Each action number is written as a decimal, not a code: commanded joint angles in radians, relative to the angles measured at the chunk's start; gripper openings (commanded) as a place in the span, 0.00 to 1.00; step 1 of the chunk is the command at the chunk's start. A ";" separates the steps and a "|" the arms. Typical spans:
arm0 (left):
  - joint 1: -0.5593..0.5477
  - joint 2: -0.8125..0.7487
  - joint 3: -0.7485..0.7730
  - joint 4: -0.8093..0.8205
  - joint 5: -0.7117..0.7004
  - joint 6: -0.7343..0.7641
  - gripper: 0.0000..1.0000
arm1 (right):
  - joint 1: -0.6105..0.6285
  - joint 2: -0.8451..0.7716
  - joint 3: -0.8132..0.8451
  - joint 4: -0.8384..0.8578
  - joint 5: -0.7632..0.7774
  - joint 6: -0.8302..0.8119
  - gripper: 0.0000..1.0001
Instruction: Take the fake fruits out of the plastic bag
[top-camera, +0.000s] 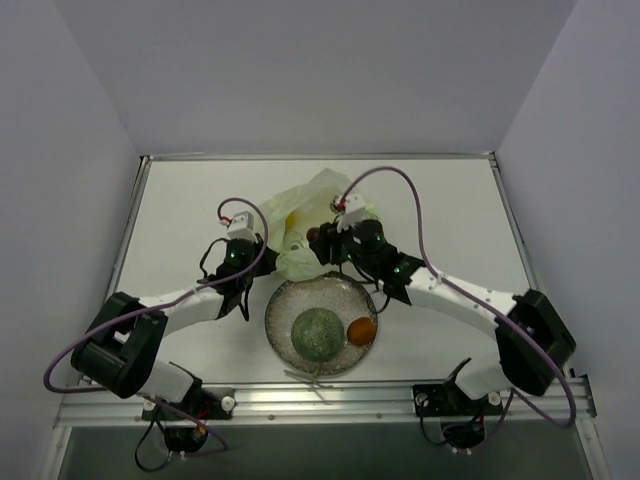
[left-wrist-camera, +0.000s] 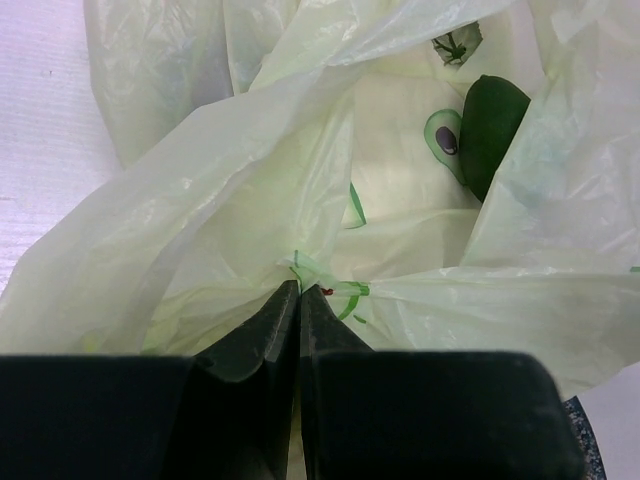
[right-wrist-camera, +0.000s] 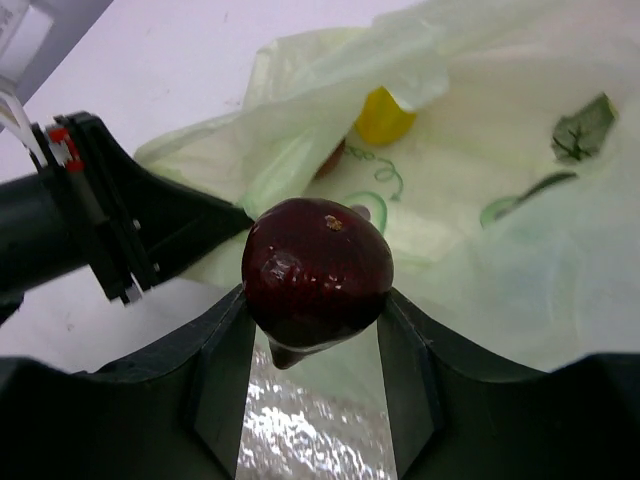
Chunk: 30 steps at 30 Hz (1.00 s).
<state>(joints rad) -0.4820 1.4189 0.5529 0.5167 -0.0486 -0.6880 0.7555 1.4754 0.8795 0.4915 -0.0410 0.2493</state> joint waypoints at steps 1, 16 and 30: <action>0.008 -0.029 0.047 0.011 0.001 0.010 0.02 | -0.004 -0.168 -0.128 -0.057 0.070 0.079 0.27; 0.008 -0.052 0.038 0.020 0.021 0.010 0.02 | 0.039 -0.370 -0.433 -0.128 0.170 0.304 0.28; 0.008 -0.048 0.039 0.023 0.029 0.008 0.02 | 0.053 -0.271 -0.341 -0.206 0.217 0.282 0.76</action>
<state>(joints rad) -0.4812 1.3994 0.5529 0.5133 -0.0257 -0.6884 0.8001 1.2339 0.4713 0.3145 0.1200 0.5411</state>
